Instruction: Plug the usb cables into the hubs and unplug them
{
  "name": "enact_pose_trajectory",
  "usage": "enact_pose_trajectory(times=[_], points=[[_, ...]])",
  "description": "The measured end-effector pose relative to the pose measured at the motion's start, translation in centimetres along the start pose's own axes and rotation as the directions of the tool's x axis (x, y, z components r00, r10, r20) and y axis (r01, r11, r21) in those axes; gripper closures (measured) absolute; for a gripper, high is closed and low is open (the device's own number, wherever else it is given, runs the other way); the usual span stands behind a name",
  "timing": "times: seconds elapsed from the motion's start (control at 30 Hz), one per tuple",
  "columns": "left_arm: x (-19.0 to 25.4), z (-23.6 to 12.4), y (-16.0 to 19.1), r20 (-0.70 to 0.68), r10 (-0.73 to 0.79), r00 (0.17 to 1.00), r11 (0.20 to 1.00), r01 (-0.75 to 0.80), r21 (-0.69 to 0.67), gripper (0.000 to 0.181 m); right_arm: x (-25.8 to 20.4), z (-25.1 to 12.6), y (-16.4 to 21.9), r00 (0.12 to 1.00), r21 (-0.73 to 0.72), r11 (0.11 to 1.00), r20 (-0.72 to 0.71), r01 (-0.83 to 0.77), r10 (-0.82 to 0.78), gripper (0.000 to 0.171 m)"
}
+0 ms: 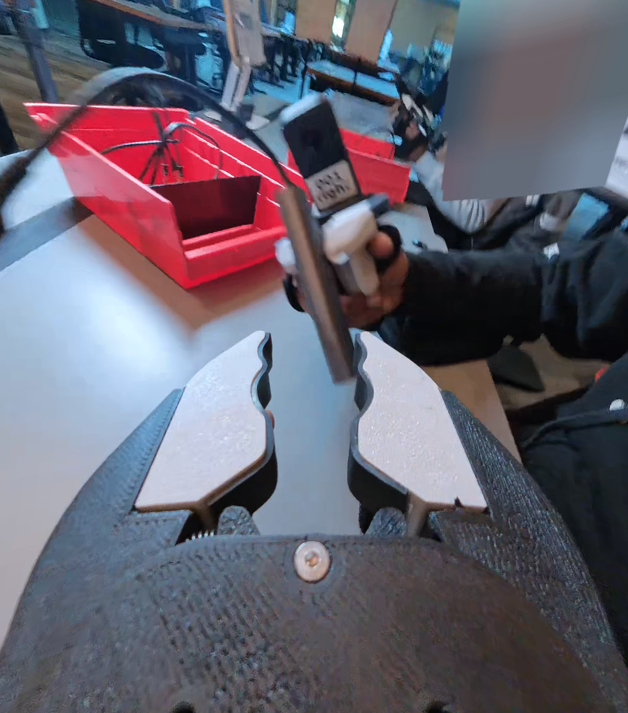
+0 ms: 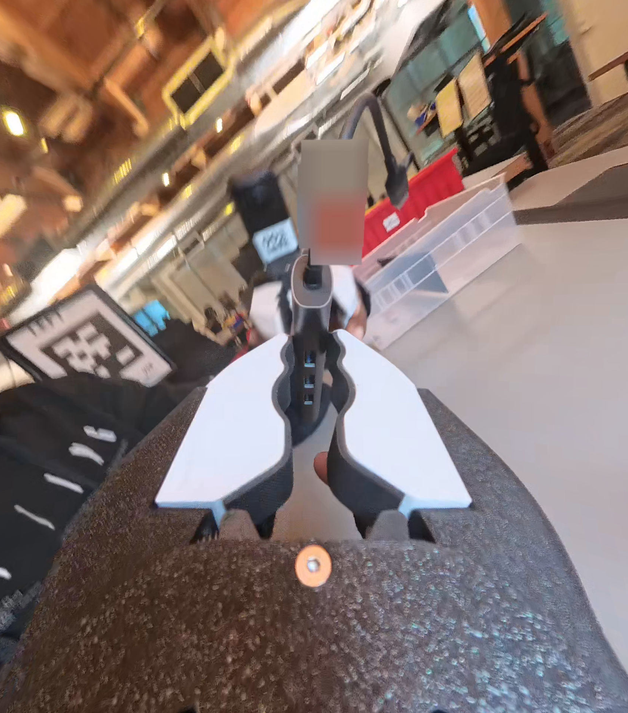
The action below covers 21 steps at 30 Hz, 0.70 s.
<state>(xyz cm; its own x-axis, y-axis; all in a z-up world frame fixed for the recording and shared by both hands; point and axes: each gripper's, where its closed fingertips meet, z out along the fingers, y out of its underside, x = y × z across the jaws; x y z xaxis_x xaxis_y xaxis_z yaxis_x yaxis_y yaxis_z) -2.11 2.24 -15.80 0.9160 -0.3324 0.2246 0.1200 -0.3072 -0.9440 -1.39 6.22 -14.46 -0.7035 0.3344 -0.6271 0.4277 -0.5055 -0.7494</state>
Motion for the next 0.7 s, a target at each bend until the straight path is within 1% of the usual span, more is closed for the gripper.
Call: enact_pose_trajectory(times=[0.07, 0.13, 0.2, 0.3, 0.37, 0.4, 0.47, 0.53, 0.63, 0.7], points=[[0.9, 0.8, 0.7, 0.01, 0.077, 0.997, 0.996, -0.077, -0.041, 0.136, 0.7, -1.1, -1.5, 0.99, 0.098, 0.986, 0.03, -0.139, 0.136, 0.155], [0.9, 1.4, 0.5, 0.084, 0.187, 0.979, 0.982, -0.184, -0.038, 0.134, 1.3, -2.0, -2.4, 0.965, 0.172, 0.95, 0.075, -0.262, 0.252, 0.155], [0.8, 1.9, 0.0, 0.183, 0.302, 0.935, 0.953, -0.3, -0.039, 0.132, 1.7, -2.4, -2.7, 0.945, 0.217, 0.92, 0.096, -0.325, 0.311, 0.155], [0.5, 2.3, -1.1, 0.357, 0.469, 0.808, 0.874, -0.482, -0.059, 0.129, 1.6, -1.9, -2.5, 0.932, 0.244, 0.9, 0.104, -0.361, 0.346, 0.155], [0.2, 2.4, -1.3, 0.435, 0.549, 0.714, 0.82, -0.562, -0.112, 0.131, 1.2, -1.4, -2.2, 0.923, 0.249, 0.889, 0.118, -0.385, 0.367, 0.155], [0.0, 2.4, -1.2, 0.46, 0.58, 0.673, 0.797, -0.585, -0.149, 0.134, 1.0, -1.1, -2.1, 0.919, 0.251, 0.884, 0.124, -0.394, 0.374, 0.155], [-0.1, 2.1, -1.4, 0.498, 0.613, 0.613, 0.764, -0.622, -0.173, 0.147, 0.8, -0.8, -1.9, 0.917, 0.26, 0.879, 0.121, -0.399, 0.38, 0.155], [-0.3, 1.9, -1.3, 0.495, 0.618, 0.61, 0.764, -0.615, -0.195, 0.147, 0.8, -0.6, -1.7, 0.914, 0.261, 0.876, 0.116, -0.405, 0.388, 0.155], [-0.2, 1.8, -1.5, 0.483, 0.585, 0.651, 0.793, -0.585, -0.172, 0.148, 0.8, -0.5, -1.6, 0.916, 0.23, 0.886, 0.113, -0.402, 0.386, 0.155], [-0.1, 1.5, -1.7, 0.457, 0.492, 0.741, 0.857, -0.506, -0.102, 0.147, 1.0, -0.5, -1.3, 0.941, 0.188, 0.922, 0.068, -0.339, 0.332, 0.153]])
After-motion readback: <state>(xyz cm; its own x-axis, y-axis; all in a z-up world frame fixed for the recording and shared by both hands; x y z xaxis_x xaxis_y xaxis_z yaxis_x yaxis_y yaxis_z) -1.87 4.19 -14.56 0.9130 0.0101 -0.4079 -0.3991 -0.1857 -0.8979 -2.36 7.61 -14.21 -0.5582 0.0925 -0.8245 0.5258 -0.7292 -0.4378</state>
